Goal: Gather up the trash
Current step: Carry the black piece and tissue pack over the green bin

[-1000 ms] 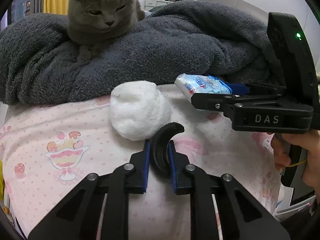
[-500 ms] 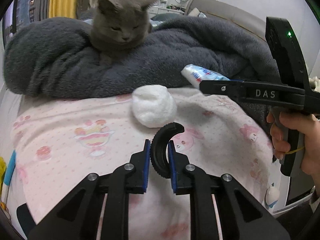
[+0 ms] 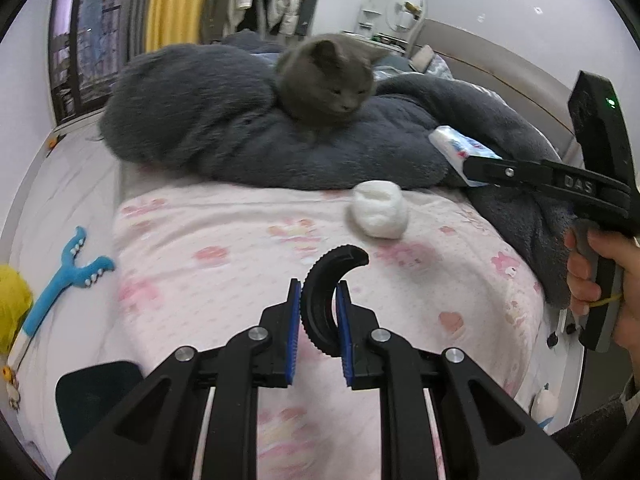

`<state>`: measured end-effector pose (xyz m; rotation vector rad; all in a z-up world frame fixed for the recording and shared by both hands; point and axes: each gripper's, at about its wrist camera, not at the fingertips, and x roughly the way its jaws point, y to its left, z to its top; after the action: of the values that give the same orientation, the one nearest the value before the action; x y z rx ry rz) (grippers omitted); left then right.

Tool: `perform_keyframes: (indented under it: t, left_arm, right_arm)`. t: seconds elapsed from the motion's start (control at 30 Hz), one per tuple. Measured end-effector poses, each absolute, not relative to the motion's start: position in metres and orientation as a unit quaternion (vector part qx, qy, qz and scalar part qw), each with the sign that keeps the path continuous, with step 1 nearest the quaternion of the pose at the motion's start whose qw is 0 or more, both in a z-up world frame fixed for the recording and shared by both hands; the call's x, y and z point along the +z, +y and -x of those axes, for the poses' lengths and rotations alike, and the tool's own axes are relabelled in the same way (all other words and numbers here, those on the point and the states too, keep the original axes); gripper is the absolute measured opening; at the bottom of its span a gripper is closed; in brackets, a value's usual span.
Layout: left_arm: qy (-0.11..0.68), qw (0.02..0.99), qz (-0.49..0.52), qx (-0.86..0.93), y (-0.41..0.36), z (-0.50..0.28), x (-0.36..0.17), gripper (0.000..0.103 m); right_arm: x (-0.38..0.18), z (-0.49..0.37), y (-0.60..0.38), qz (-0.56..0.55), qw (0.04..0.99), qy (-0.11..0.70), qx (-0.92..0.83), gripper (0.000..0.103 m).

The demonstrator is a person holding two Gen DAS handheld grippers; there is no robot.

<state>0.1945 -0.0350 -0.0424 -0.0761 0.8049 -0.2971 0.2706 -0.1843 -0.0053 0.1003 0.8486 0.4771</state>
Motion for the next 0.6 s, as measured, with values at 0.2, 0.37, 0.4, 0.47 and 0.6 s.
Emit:
perform_keyframes:
  t: [0.2,0.37,0.4,0.47,0.6]
  left_arm:
    - [0.389,0.913,0.049,-0.113,0.001,-0.174,-0.037,0.019]
    - [0.387,0.916,0.056,-0.089,0.032,-0.159,-0.035,0.019]
    - [0.386,0.917,0.057,-0.084,0.038,-0.156,-0.036,0.019]
    - [0.385,0.918,0.058,-0.076,0.050,-0.151,-0.036,0.019]
    - [0.385,0.919,0.056,-0.066,0.071,-0.142,-0.038,0.019]
  right_arm:
    - [-0.008,-0.246,-0.133,-0.035,0.868,0.413,0.274,0.065]
    - [-0.008,-0.227,-0.098,-0.008,0.862,0.410,0.299,0.065]
    - [-0.005,-0.226,-0.097,-0.006,0.863,0.407,0.299,0.065]
    - [0.001,-0.226,-0.099,-0.012,0.866,0.403,0.297,0.065]
    - [0.009,-0.229,-0.102,-0.018,0.873,0.397,0.283,0.065]
